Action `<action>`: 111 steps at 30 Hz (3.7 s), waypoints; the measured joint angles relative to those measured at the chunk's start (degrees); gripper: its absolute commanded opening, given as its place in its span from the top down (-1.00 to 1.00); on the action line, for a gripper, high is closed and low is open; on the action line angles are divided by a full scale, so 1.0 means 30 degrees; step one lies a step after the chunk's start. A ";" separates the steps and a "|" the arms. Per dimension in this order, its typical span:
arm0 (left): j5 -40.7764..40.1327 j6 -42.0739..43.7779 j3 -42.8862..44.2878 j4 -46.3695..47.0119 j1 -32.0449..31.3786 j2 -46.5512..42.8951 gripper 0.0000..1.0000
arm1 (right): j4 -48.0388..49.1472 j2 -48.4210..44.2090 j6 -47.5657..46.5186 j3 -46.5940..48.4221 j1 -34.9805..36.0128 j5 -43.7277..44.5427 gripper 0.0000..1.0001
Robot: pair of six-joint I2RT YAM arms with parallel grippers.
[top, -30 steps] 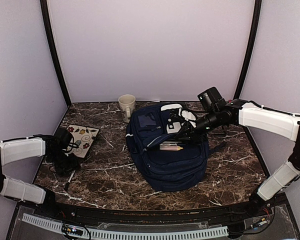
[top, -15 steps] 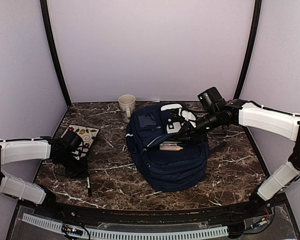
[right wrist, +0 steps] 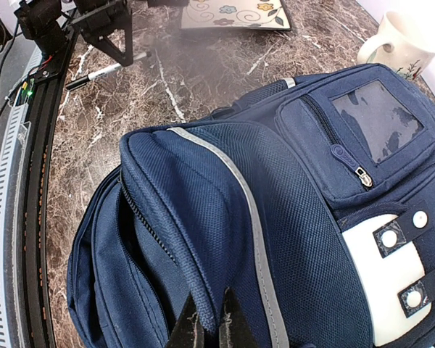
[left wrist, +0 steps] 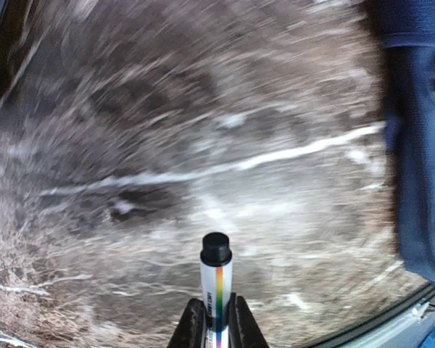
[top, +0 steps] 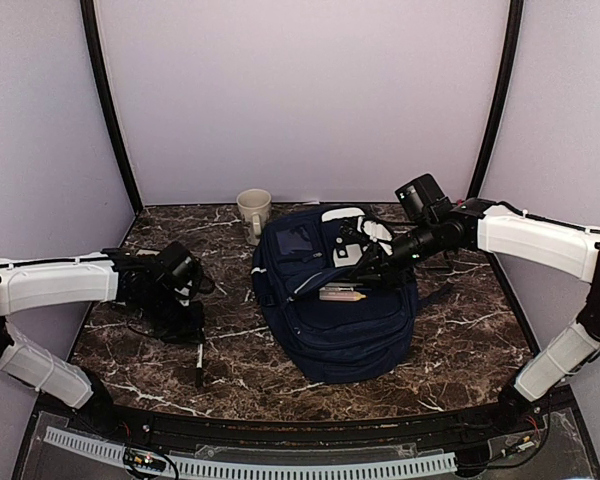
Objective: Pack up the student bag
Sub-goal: Pick up the pen at the center of the board, then place the pen in the upper front pocket of the bag, then put down the upper front pocket of the student bag.
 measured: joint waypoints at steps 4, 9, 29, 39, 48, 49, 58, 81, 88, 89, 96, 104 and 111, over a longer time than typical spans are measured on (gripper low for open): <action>-0.0590 0.0160 0.2390 0.0240 -0.1304 -0.0007 1.00 | 0.0000 0.0000 0.0000 0.0000 0.0000 0.0000 1.00; -0.1406 0.1814 0.4401 0.2390 -0.3745 0.0036 1.00 | 0.0000 0.0000 0.0000 0.0000 0.0000 0.0000 1.00; -0.9901 1.7711 1.3799 1.0491 -1.3369 0.9974 1.00 | -0.0022 0.0175 0.0000 0.0000 0.0000 -0.0197 1.00; -1.4673 2.7110 1.7180 1.0564 -1.3602 1.4870 1.00 | -0.0015 0.0175 0.0007 0.0000 0.0000 -0.0189 1.00; -1.5679 2.9186 1.8025 0.9063 -1.2619 1.6837 0.86 | -0.0015 0.0175 0.0000 0.0000 0.0000 -0.0197 1.00; -1.5628 2.9041 1.8535 0.8743 -1.2429 1.7070 0.81 | -0.0015 0.0175 0.0000 0.0000 0.0000 -0.0204 1.00; -1.5934 2.8436 2.0210 0.7533 -1.1234 1.8578 0.20 | 0.0036 0.0175 -0.0015 0.0000 -0.0095 -0.0124 1.00; -1.3413 2.0269 1.6101 0.3308 -1.5679 1.0506 -0.20 | -0.0022 0.0182 -0.0073 -0.0007 -0.0102 -0.0277 1.00; -1.1256 1.5715 0.8415 0.5071 -1.3114 0.4065 -0.24 | -0.0248 0.0525 -0.0277 -0.0007 -0.0102 -0.0568 1.00; -1.0739 1.5161 0.7176 0.5756 -1.2327 0.3213 -0.24 | -0.0284 0.0532 -0.0299 -0.0007 -0.0102 -0.0568 1.00; -0.6958 1.3777 0.0175 1.0593 -0.8000 -0.1450 -0.16 | -0.0350 0.0539 -0.0554 -0.0007 -0.0102 -0.0561 0.96; -0.0911 1.4717 -0.2084 1.5890 -0.4925 -0.0860 -0.04 | -0.4313 0.1989 -0.4554 0.1326 0.0204 -0.1756 -0.04; 0.2186 1.5482 -0.2076 1.8163 -0.3803 0.2346 -0.02 | -0.6120 0.1515 -0.5697 0.1931 0.0393 -0.2776 0.13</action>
